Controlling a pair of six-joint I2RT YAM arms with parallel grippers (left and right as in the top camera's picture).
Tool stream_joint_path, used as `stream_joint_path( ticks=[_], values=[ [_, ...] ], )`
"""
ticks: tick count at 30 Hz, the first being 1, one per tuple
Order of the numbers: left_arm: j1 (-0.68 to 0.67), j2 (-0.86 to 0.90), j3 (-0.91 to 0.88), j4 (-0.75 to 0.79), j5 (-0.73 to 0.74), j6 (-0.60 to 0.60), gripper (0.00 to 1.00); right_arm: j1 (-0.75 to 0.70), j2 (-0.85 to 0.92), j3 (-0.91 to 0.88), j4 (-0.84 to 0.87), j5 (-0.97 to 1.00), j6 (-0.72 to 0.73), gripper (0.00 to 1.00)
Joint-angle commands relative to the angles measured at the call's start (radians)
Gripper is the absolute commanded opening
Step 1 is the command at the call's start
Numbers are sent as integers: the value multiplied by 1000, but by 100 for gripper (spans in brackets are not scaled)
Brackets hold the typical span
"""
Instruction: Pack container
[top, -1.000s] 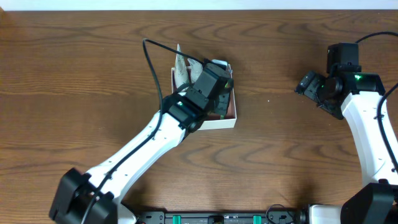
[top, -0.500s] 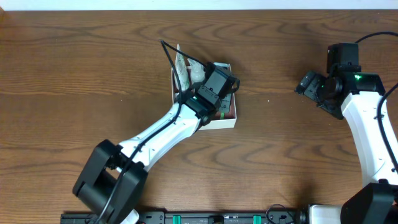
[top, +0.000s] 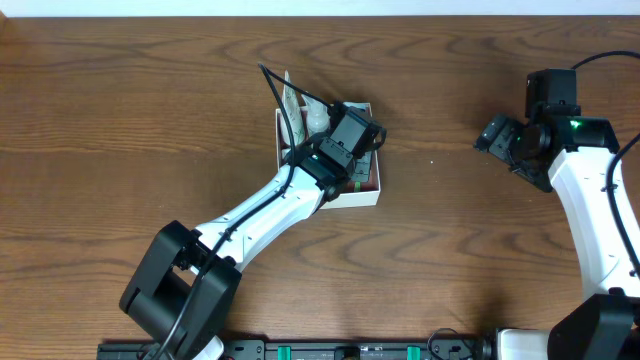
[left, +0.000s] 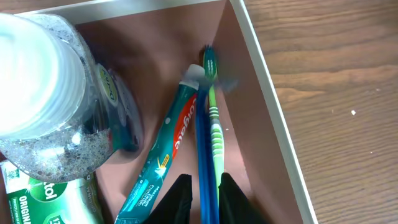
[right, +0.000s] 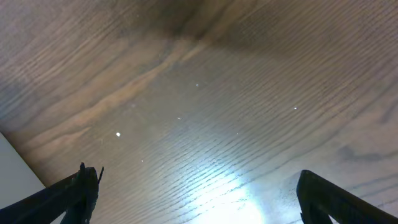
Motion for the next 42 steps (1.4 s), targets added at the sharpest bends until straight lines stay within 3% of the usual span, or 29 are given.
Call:
stream_joint_path(
  ticks=[1, 10, 15, 16, 19, 20, 22, 23, 24, 30, 37, 42],
  values=[
    [0, 12, 19, 4, -15, -6, 17, -3, 2, 2, -1, 7, 13, 99],
    [0, 4, 19, 6, -16, -5, 17, -4, 2, 2, -1, 7, 13, 99],
    [0, -110, 19, -22, -16, 18, 17, -3, 2, 2, -1, 7, 13, 99],
    [0, -158, 19, -37, -16, 40, 25, -3, 2, 2, -1, 7, 13, 99],
    [0, -280, 19, -85, -16, 98, 39, -4, 2, 2, -1, 7, 13, 99],
    [0, -330, 19, -109, -16, 115, 51, -4, 2, 2, -1, 7, 13, 99],
    [0, -417, 19, -162, -16, 123, 64, -4, 2, 2, -1, 7, 13, 99],
    [0, -465, 19, -199, -16, 123, 76, -4, 2, 2, -1, 7, 13, 99],
    [0, -512, 19, -238, -16, 123, 98, -4, 2, 2, -2, 7, 13, 99],
    [0, -727, 19, -452, -22, 187, 98, -4, 2, 2, -2, 7, 12, 99],
    [0, -912, 19, -827, -84, 188, 98, -3, 2, 2, -2, 7, 13, 99],
    [8, -1045, 2, -884, -183, 182, 98, -3, 2, 2, -1, 7, 13, 99]
  ],
)
